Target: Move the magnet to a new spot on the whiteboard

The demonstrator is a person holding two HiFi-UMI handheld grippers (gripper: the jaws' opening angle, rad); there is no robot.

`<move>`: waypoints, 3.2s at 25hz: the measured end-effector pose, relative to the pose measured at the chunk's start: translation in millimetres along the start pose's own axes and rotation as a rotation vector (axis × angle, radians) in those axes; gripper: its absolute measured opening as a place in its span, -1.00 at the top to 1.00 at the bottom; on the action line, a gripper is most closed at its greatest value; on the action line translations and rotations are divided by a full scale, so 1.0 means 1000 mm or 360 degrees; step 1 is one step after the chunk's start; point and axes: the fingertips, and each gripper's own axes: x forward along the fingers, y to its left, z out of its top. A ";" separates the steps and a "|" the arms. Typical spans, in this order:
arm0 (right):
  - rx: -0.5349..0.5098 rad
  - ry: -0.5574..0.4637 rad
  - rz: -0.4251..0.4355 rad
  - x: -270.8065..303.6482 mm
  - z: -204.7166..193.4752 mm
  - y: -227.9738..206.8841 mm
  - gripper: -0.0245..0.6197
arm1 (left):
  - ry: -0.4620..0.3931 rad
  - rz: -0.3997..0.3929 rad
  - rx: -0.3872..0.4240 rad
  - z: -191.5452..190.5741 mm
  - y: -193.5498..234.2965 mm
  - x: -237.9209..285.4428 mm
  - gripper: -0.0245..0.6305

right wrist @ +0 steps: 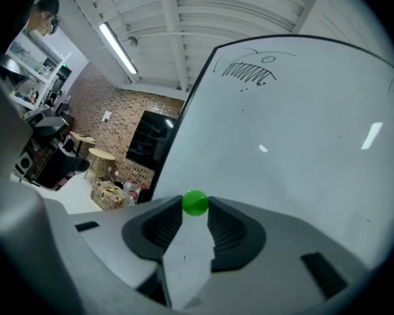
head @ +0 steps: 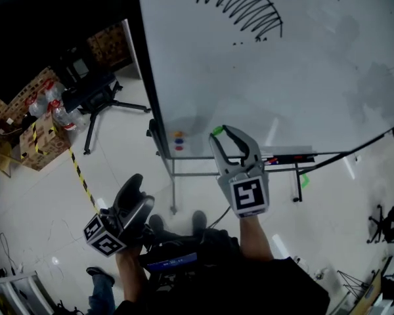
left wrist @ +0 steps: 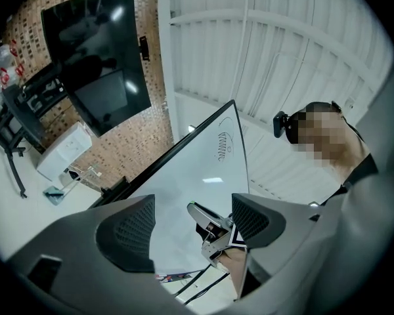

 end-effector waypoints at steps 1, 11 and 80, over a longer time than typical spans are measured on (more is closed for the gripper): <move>0.0006 0.0014 -0.0031 0.003 0.000 0.003 0.46 | 0.0026 -0.0017 -0.0016 0.004 0.004 -0.001 -0.17; 0.0069 0.0192 -0.0347 0.030 -0.009 0.045 0.46 | 0.0284 -0.0257 -0.0109 0.058 0.032 -0.019 -0.17; 0.0909 -0.0271 -0.0270 -0.053 0.023 0.080 0.46 | 0.0627 -0.0599 -0.0260 0.041 0.028 -0.024 -0.17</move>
